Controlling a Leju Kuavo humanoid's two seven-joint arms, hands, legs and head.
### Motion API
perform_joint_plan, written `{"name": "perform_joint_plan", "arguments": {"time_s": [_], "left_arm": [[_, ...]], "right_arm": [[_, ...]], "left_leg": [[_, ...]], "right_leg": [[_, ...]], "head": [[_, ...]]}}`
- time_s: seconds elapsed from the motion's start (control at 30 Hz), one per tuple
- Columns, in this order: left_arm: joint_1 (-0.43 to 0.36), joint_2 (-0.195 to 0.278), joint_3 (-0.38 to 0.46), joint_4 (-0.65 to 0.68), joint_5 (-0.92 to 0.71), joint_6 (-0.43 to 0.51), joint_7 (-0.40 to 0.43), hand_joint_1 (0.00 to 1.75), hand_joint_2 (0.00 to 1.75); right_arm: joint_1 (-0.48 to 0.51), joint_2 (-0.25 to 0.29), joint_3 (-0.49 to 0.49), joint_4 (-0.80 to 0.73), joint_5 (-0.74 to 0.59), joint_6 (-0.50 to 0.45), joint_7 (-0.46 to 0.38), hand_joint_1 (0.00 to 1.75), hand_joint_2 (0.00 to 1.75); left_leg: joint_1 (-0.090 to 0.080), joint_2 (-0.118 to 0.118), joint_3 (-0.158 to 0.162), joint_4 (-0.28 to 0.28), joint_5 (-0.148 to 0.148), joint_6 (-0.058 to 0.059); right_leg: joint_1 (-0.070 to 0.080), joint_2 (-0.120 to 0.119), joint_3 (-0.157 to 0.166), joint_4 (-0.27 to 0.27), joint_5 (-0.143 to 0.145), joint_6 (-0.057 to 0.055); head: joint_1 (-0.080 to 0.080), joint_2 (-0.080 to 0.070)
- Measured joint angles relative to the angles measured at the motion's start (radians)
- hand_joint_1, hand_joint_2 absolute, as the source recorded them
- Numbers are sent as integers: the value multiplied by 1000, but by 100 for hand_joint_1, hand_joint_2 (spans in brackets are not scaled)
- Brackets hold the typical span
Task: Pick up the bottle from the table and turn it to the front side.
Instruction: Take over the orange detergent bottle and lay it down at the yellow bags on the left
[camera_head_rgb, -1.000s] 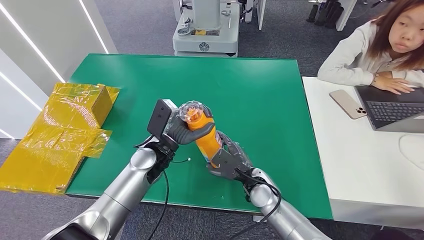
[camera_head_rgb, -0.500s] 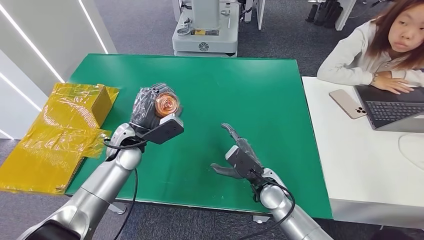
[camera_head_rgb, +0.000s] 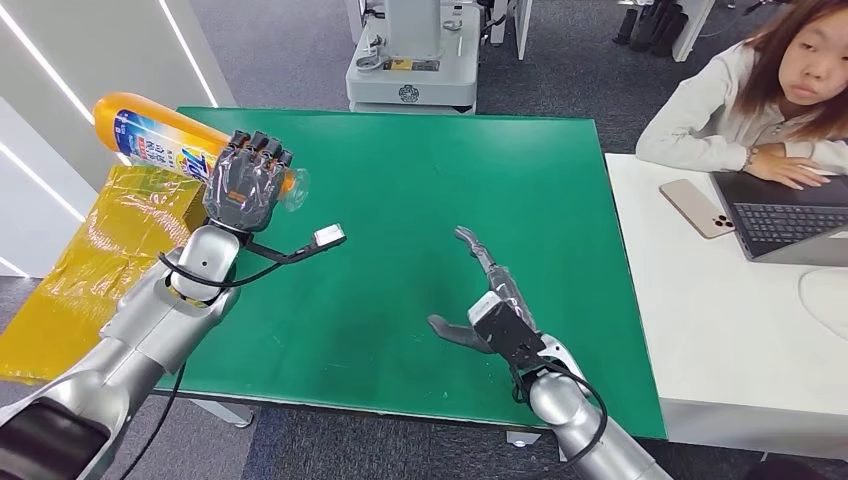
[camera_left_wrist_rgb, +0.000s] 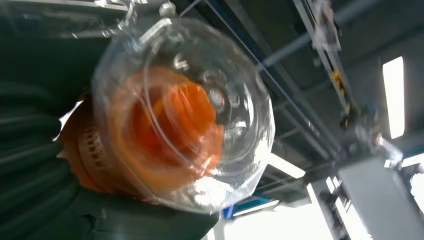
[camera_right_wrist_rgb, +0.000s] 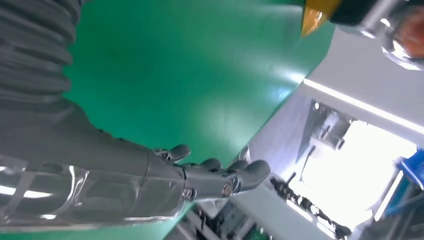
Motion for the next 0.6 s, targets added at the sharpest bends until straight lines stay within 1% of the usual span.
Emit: {"name": "perform_joint_plan", "arguments": {"time_s": [0.03,0.1,0.2,0.33,0.47,0.53,0.6], "left_arm": [[-11,5,-38,33,-1,-6,26,175,175],[-23,4,-104,96,-1,-30,50,175,175],[-25,-6,-155,193,0,-63,25,175,175],[-24,-17,-160,306,7,-96,-42,175,175],[-22,-27,-145,413,38,-195,-96,175,175],[-21,-31,-131,457,52,-239,-104,175,175],[-19,-35,-117,492,55,-271,-94,175,175]], "right_arm": [[12,-11,-1,-22,0,-9,-1,0,175],[35,-33,-6,-61,0,-23,-2,0,175],[71,-62,-18,-115,4,-35,-3,0,175],[114,-81,-35,-167,22,-41,-2,0,175],[154,-94,-53,-205,39,-50,2,0,175],[172,-100,-64,-219,44,-53,5,0,175],[186,-104,-73,-231,49,-54,7,0,175]], "left_leg": [[0,0,0,0,0,0],[0,0,0,0,0,0],[-1,2,-1,0,-1,1],[0,2,-1,0,-1,1],[0,2,-1,0,-1,1],[0,2,-1,-1,-1,1],[0,2,-2,-1,-1,1]], "right_leg": [[0,0,0,0,0,0],[0,0,0,0,0,0],[0,2,0,-1,0,0],[0,2,-1,-1,0,0],[0,2,-1,-1,0,0],[0,2,-1,-1,0,0],[0,2,-1,-1,0,0]], "head": [[0,0],[0,0],[0,0],[0,0],[0,0],[0,0],[0,0]]}}
